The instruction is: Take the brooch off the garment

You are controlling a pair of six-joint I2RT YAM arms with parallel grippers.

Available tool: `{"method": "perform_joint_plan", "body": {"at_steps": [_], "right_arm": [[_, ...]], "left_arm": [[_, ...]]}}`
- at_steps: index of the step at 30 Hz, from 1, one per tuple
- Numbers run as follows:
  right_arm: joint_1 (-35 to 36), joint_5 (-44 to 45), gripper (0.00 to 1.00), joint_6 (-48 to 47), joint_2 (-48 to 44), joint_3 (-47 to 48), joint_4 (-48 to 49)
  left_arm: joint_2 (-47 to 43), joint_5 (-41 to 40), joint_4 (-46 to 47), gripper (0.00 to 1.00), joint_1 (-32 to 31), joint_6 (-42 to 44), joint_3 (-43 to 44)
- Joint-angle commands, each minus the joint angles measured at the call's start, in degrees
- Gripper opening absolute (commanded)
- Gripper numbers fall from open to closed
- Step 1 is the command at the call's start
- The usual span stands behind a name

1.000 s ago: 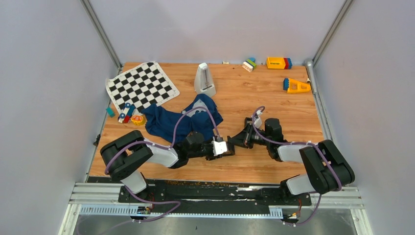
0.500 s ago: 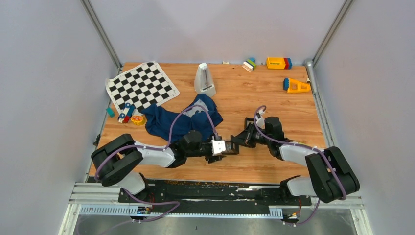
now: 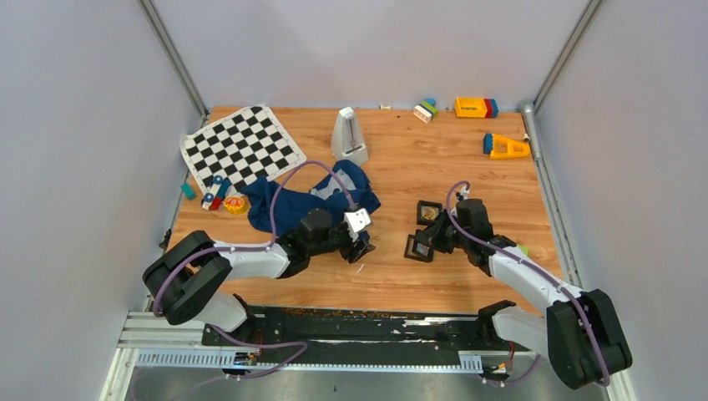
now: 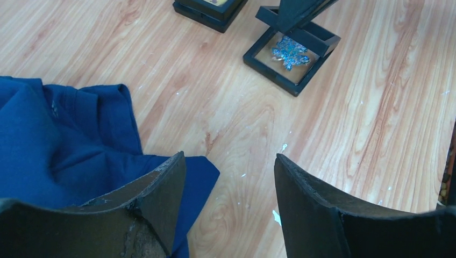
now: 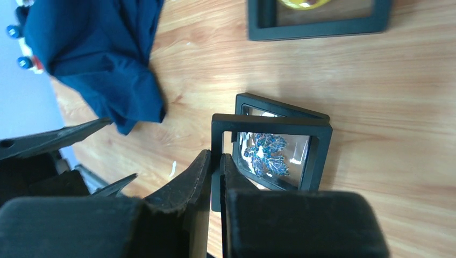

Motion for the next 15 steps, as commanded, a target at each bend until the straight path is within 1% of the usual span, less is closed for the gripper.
{"method": "perform_joint_plan", "body": {"at_steps": [1,5,10,15], "right_arm": [[-0.3,11.11,0.09,-1.48,-1.52,3.32,-10.05],[-0.25,14.76,0.09,-1.41,-0.89,4.71,-12.6],[-0.45,22.52,0.06,-0.32,0.76,6.91,-15.6],[-1.4,26.23,0.06,-0.74,3.39,8.98,-16.12]], "left_arm": [[-2.73,-3.26,-2.41,0.69,0.16,-2.69,2.73],[-3.24,-4.22,-3.61,0.69,0.27,-3.49,3.14],[-3.68,-4.63,-4.49,0.69,1.09,-4.51,3.33],[-4.64,-5.57,-4.95,0.69,1.73,-4.88,2.94]]}}
